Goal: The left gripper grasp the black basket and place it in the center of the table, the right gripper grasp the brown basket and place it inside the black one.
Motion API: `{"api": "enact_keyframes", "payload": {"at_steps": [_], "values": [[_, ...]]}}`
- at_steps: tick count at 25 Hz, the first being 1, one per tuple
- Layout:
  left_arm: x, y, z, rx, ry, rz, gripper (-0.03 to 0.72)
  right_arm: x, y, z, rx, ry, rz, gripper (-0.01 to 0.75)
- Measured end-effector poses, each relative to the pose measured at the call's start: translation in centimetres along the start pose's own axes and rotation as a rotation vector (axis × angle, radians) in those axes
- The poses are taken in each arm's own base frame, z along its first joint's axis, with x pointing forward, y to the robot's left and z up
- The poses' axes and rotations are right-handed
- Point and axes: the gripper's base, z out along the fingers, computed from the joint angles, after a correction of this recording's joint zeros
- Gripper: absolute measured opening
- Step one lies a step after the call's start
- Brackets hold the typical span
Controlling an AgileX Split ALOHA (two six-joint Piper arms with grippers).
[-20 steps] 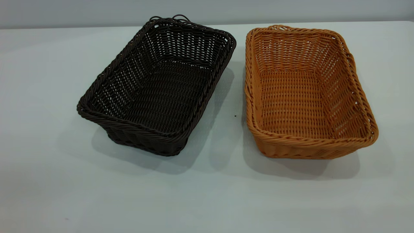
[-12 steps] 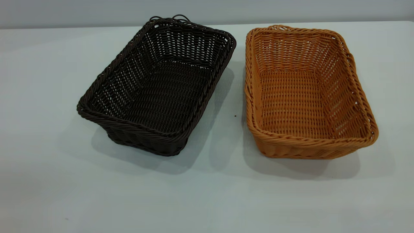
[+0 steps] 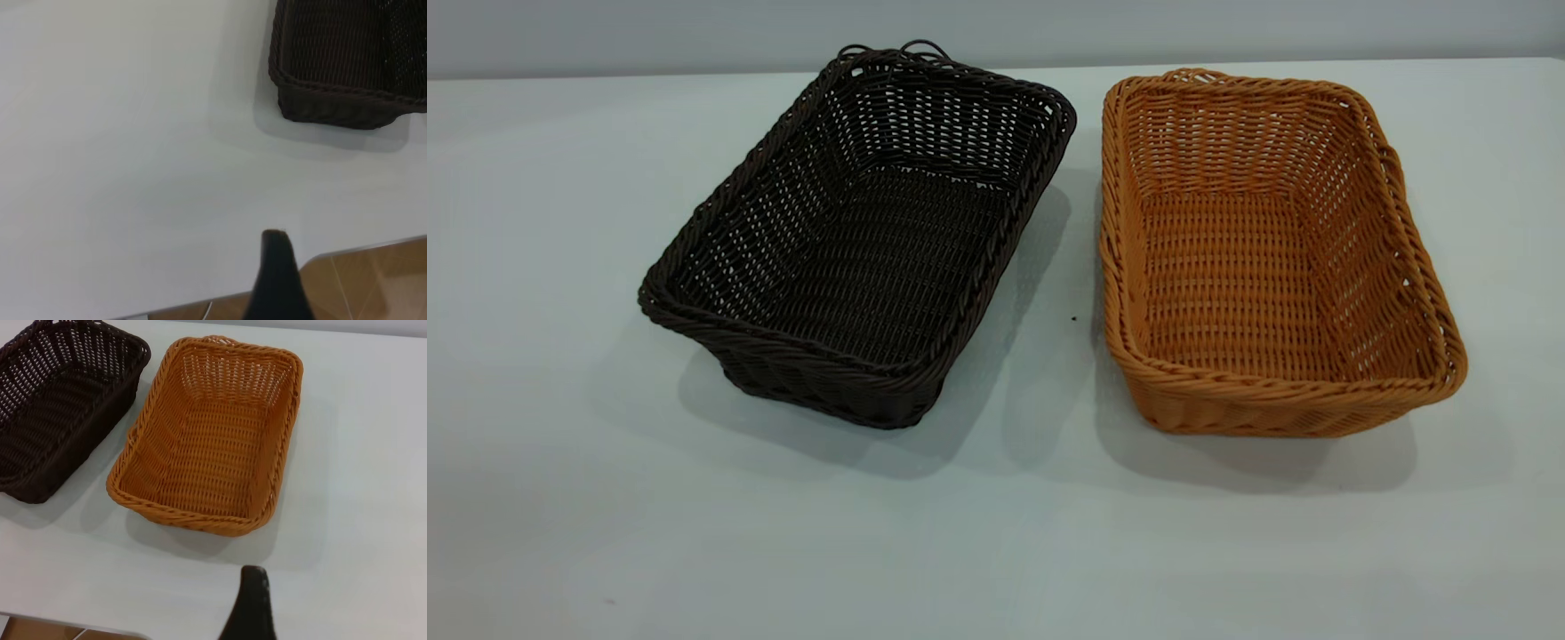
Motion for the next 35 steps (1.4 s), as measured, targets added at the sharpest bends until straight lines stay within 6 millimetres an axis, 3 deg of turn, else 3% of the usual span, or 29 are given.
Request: {"api": "enact_keyframes", "payload": {"at_steps": [24,30,35], "values": [[-0.4,-0.1,0.1,0.016,-0.002,-0.008,0.49,-0.1,0.0,0.0,0.001,-0.007,0.007,0.565],[-4.9,0.2,1.2,0.015,0.033,-0.023,0.49,-1.7,-0.1,-1.1,0.023,-0.146,0.053,0.565],[-9.6,0.9,4.9,0.01,0.095,-0.043,0.49,-2.7,-0.4,-0.3,0.022,-0.113,0.103,0.565]]}}
